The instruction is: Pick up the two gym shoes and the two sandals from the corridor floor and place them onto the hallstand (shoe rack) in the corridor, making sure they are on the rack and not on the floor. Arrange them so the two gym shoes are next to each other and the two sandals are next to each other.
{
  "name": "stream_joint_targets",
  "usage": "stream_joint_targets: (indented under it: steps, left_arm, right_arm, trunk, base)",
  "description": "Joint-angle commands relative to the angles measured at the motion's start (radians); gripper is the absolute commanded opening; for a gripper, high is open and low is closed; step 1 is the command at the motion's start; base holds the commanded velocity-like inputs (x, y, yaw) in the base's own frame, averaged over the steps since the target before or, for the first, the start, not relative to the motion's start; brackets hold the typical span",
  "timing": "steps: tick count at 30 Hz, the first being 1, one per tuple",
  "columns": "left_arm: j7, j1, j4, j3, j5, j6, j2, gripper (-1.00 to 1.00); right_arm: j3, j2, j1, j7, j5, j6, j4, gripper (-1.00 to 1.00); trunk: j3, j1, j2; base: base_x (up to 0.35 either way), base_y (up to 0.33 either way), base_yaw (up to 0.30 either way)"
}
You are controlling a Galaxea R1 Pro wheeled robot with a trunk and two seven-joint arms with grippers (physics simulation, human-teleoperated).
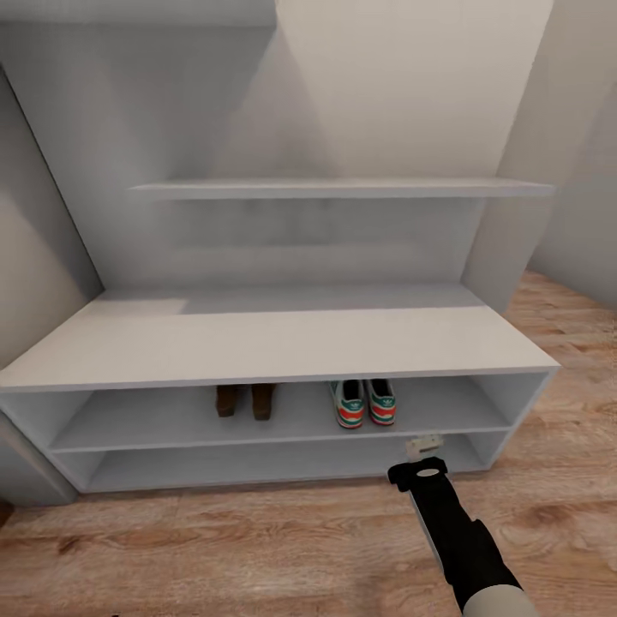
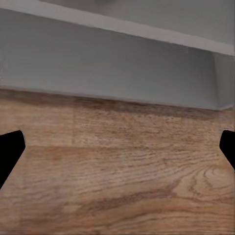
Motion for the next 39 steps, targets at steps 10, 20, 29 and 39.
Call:
stream_joint_targets:
  steps: [10, 20, 29, 39]
  left_arm:
    - [0.035, -0.001, 0.002, 0.025, 0.000, -0.002, -0.004, 1.00]
    - [0.207, -0.001, 0.014, 0.079, 0.035, -0.012, -0.033, 1.00]
    - [0.425, -0.001, 0.016, 0.082, 0.051, -0.017, -0.072, 1.00]
    - [0.521, -0.001, 0.029, 0.083, 0.053, -0.018, -0.080, 1.00]
  right_arm:
    - [0.004, -0.001, 0.000, -0.002, 0.003, 0.005, 0.004, 1.00]
    - [0.002, -0.001, 0.005, -0.008, -0.001, -0.146, 0.271, 1.00]
    - [0.001, -0.029, 0.006, -0.011, -0.004, -0.824, 0.814, 1.00]
    - [0.002, -0.060, 0.047, -0.010, -0.089, -1.172, 0.970, 1.00]
  trunk:
    - [-0.001, -0.001, 0.000]
    - [-0.001, -0.001, 0.000]
    - [-0.001, -0.001, 0.000]
    - [-0.001, -0.001, 0.000]
  base:
    - [-0.337, 0.000, 0.000]
    - [-0.337, 0.000, 0.000]
    - [-0.270, 0.000, 0.000]
    - [-0.023, 0.000, 0.000]
